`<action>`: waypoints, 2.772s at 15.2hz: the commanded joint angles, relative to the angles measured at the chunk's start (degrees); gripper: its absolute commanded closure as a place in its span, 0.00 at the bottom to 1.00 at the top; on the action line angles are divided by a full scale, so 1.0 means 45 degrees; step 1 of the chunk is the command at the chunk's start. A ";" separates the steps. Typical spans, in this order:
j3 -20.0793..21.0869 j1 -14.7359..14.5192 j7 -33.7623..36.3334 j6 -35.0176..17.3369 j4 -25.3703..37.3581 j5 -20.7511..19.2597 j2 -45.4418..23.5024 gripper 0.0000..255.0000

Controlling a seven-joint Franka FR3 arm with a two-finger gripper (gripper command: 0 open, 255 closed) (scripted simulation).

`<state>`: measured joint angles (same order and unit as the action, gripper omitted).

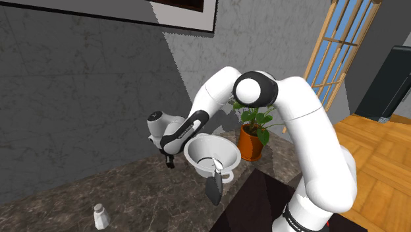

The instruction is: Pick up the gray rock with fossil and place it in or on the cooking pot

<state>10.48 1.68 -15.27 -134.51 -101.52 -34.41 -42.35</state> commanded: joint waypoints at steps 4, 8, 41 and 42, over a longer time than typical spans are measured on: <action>0.0183 0.0148 -0.0272 0.0443 -0.0267 0.0250 0.0714 1.00; 0.0332 0.0244 -0.0496 0.0814 -0.0392 0.0462 0.1241 1.00; 0.0502 0.2413 -0.3514 0.1304 -0.4472 0.1990 0.6811 1.00; 0.0408 0.2593 -0.3735 0.1101 -0.4866 0.2008 0.7095 1.00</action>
<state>12.62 12.66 -31.18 -128.83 -121.90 -25.50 -11.65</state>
